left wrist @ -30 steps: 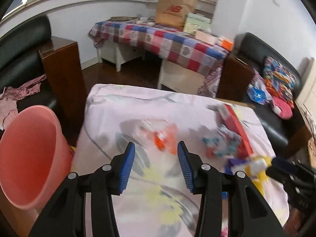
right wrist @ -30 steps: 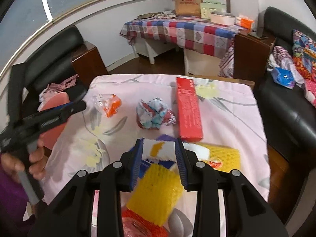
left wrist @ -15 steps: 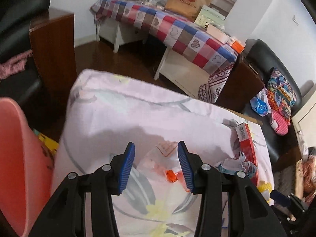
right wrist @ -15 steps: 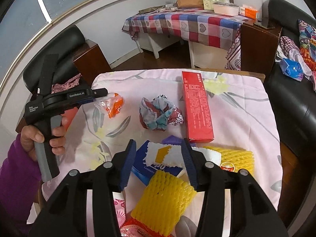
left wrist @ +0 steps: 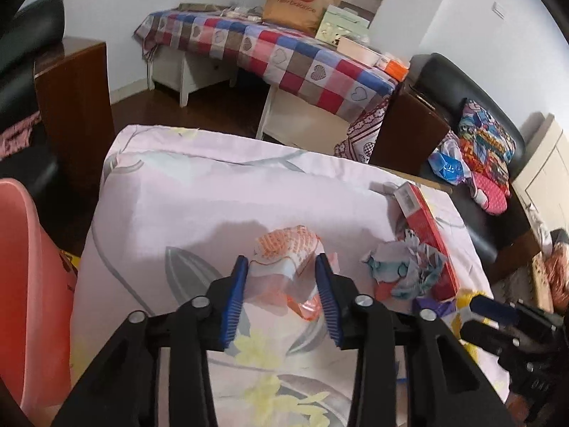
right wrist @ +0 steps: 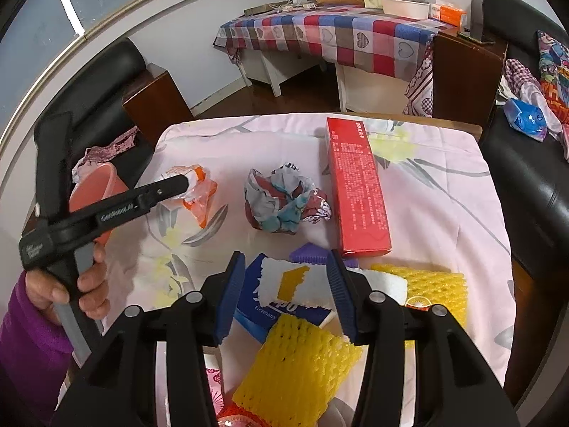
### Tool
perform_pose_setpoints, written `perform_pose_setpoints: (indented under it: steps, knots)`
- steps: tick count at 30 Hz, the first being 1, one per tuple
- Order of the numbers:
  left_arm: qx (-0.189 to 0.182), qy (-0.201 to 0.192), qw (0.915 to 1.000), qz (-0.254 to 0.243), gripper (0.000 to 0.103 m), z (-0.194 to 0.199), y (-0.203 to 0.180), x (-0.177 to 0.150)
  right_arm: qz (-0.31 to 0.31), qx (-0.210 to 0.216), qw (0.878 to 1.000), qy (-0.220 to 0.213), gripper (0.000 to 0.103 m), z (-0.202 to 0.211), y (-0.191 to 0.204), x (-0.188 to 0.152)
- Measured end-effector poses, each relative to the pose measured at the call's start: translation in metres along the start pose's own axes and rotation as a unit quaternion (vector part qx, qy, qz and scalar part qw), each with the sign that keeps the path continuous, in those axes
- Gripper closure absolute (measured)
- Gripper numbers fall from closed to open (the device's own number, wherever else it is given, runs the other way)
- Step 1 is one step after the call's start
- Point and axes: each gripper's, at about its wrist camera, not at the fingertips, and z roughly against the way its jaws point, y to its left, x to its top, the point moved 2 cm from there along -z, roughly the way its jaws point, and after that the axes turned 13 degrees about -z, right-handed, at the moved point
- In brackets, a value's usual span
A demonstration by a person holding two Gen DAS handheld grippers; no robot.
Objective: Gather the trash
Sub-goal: 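Grasp the orange-printed plastic wrapper with the left tool while the right tool grasps crumpled paper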
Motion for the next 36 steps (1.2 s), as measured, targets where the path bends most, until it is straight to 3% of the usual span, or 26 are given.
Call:
perform_pose_setpoints:
  steps: [8,20,36]
  knots:
    - [0.000,-0.016,0.9998,-0.006,0.081,0.018,-0.002,-0.007,-0.007,-0.002,1.000,0.001,0.055,-0.001,-0.005,0.004]
    - [-0.013,-0.043,0.9989,-0.010,0.082,0.047,-0.008,-0.019,-0.016,0.011,1.000,-0.005,0.055,-0.003,-0.005,0.017]
    - [-0.014,-0.029,0.9995,-0.006,0.082,0.046,-0.006,-0.034,0.035,-0.017,0.999,0.005,0.055,-0.037,0.010,0.041]
